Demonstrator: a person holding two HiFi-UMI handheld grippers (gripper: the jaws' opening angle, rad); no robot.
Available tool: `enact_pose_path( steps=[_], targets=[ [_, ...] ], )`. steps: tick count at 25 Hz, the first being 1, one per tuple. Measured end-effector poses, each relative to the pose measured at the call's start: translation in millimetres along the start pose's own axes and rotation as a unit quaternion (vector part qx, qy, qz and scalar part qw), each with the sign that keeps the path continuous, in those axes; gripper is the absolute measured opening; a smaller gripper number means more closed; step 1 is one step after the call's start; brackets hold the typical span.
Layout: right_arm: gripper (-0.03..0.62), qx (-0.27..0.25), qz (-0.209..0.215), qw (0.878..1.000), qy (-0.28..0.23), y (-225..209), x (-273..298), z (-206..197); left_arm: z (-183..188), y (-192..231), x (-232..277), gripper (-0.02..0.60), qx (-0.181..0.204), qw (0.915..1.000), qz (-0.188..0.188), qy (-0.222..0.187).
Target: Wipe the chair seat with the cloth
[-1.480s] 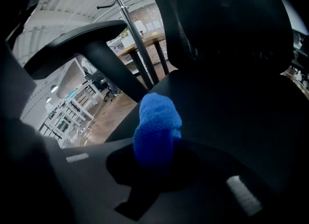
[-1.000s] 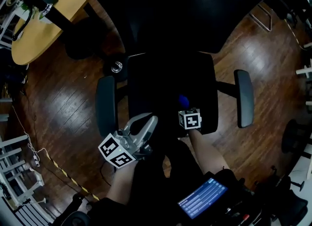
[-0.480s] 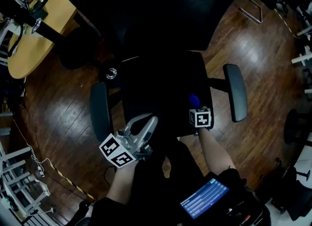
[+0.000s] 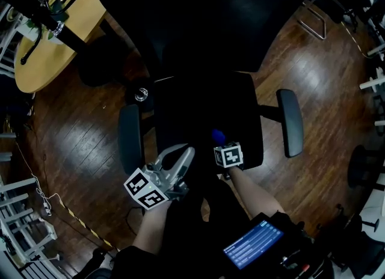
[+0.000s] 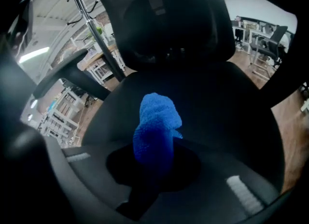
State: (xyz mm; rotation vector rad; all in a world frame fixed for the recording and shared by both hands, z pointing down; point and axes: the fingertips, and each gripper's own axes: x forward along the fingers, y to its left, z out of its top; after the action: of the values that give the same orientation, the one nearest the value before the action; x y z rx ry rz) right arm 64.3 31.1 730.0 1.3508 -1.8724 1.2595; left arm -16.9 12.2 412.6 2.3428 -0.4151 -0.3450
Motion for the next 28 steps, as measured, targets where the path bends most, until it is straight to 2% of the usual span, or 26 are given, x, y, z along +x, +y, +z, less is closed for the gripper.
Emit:
enact_pose_path(
  steps=[4,7,10,13,17,20,25,28],
  targets=[
    [0.038,0.000,0.084,0.996,0.028,89.2,12.9,1.8,6.5,-0.8,-4.5,0.005,0.004,0.9999,0.009,-0.006],
    [0.038,-0.004,0.128,0.990,0.051,141.5,16.3,-2.8,8.3,4.6,-11.7,0.005,0.004,0.9997,0.020,-0.009],
    [0.038,-0.018,0.164,0.985,0.056,169.2,46.0,-27.5,4.3,12.8,-18.8,0.005,0.000,0.9995,0.031,-0.007],
    [0.038,-0.037,0.176,0.982,0.051,176.2,61.6,-39.0,2.7,19.8,-23.7,0.005,-0.003,0.9994,0.035,-0.005],
    [0.038,-0.049,0.134,0.988,0.055,142.7,59.7,-44.5,3.7,25.2,-20.6,0.005,-0.007,0.9995,0.030,-0.002],
    [0.038,-0.031,0.113,0.992,0.053,107.2,43.4,-40.7,3.7,24.2,-12.7,0.005,-0.008,0.9998,0.019,0.005],
    [0.038,-0.001,0.019,0.998,0.065,8.0,-0.9,-49.7,3.3,19.2,1.4,0.005,-0.010,0.9997,0.001,0.020],
    [0.038,0.037,-0.022,0.998,0.052,-48.2,-25.3,-63.0,2.1,12.8,10.1,0.005,-0.007,0.9994,-0.010,0.031]
  ],
)
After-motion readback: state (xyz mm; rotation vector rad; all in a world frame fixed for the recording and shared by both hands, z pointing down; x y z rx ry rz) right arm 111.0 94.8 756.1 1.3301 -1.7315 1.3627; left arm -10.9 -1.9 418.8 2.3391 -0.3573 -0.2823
